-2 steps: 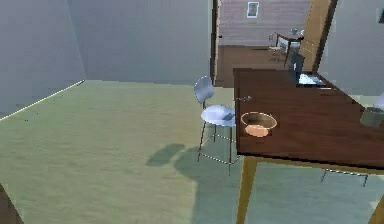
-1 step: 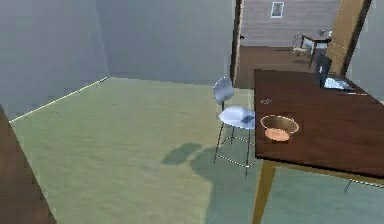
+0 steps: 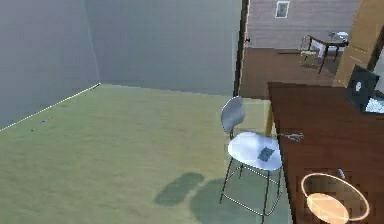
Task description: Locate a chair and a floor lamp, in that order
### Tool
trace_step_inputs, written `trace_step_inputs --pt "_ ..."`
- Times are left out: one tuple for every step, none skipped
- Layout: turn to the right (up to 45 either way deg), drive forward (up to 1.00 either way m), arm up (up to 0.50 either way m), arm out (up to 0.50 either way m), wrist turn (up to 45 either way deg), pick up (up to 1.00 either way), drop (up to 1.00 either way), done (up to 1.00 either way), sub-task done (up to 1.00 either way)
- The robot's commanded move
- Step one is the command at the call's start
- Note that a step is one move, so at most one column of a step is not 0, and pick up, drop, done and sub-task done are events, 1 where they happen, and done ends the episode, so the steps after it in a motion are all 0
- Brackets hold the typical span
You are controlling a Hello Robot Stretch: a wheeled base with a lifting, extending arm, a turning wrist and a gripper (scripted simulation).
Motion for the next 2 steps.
trace_step_inputs --pt "-45.0 0.0 0.0 0.0 0.0 0.0 0.0 0.0 0.0" --pt "-18.0 0.0 0.0 0.0 0.0 0.0 0.0 0.0 0.0"
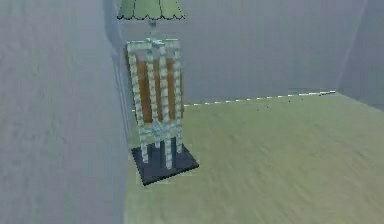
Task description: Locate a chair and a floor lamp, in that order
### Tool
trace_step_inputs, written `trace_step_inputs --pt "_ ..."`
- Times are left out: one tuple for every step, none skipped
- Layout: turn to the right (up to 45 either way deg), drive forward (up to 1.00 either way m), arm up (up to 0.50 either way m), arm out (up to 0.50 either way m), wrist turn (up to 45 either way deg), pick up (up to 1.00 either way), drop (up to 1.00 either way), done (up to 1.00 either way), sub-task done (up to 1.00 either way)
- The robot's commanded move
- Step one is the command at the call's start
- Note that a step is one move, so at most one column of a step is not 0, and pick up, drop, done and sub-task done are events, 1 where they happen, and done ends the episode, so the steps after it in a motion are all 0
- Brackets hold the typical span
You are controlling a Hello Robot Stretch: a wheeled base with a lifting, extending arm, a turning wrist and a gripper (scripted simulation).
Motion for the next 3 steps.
trace_step_inputs --pt "0.0 0.75 0.0 0.0 0.0 0.0 0.0 0.0 0.0" --pt "-15.0 0.0 0.0 0.0 0.0 0.0 0.0 0.0 0.0" --pt "0.0 0.05 0.0 0.0 0.0 0.0 0.0 0.0 0.0"
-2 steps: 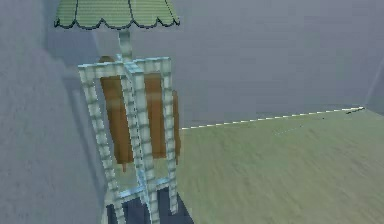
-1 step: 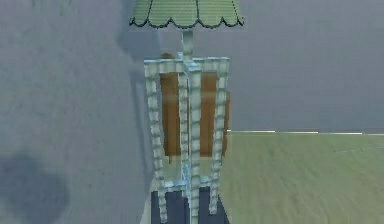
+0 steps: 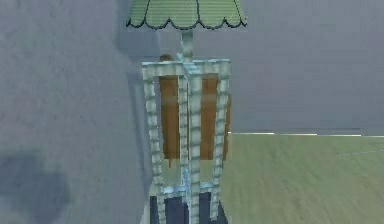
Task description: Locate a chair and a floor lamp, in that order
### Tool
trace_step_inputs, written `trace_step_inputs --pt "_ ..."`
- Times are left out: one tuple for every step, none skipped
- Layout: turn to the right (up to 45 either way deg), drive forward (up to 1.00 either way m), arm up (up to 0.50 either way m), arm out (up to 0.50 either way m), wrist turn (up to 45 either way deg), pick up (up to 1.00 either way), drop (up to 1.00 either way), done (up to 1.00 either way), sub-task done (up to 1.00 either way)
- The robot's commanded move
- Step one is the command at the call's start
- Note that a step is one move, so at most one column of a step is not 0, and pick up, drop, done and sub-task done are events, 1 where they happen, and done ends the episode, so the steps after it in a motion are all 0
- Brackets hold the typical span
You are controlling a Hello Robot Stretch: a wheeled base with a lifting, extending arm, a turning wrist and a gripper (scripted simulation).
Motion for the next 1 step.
trace_step_inputs --pt "0.0 0.0 0.0 0.0 0.0 0.0 0.0 1.0 0.0"
